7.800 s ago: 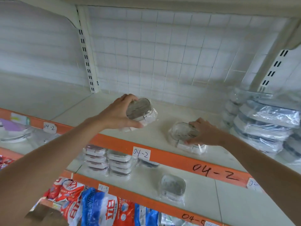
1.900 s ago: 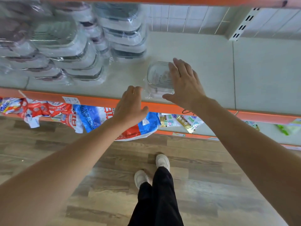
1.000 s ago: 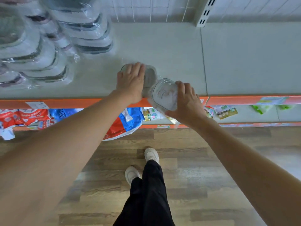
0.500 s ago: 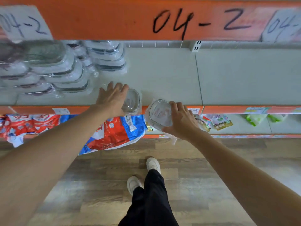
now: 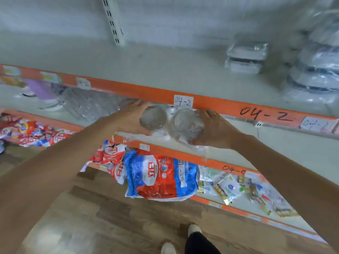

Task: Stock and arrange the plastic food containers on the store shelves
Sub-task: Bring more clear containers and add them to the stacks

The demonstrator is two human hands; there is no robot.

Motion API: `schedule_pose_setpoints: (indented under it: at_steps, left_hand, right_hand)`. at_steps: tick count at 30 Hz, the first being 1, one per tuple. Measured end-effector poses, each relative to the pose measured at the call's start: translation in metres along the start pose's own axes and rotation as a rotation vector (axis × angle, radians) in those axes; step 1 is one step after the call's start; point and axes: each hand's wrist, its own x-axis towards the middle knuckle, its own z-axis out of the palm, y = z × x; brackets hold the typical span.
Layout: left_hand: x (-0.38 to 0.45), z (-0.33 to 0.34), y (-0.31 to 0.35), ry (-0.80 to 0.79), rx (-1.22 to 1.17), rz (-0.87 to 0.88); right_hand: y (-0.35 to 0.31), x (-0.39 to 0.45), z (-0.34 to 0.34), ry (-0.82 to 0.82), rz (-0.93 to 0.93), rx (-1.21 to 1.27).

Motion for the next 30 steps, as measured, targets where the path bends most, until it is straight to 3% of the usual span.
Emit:
schedule_pose_setpoints:
  at_steps: [7, 13, 23, 27, 30]
  left_hand:
    - [0.006, -0.076, 0.003, 0.117, -0.075, 0.009]
    - [0.059, -0.111, 0.021, 0.259, -0.232, 0.040]
    - [0.139, -0.094, 0.020, -0.015, -0.211, -0.088]
    - [0.161, -0.114, 0.026, -0.174, 0.031, -0.089]
    - [0.172, -0.124, 0.028, -0.248, 0.150, -0.087]
  right_hand:
    - [-0.014, 0.044, -0.089, 0.215, 0.021, 0.163]
    - [0.028, 0.083, -0.123, 0.192, 0.263, 0.007]
    - [0.079, 0.116, -0.110, 0.034, 0.168, -0.149]
    - [0.080, 0.128, -0.120, -0.034, 0.143, -0.259]
    - [0.078, 0.129, -0.130, -0.033, 0.074, -0.167]
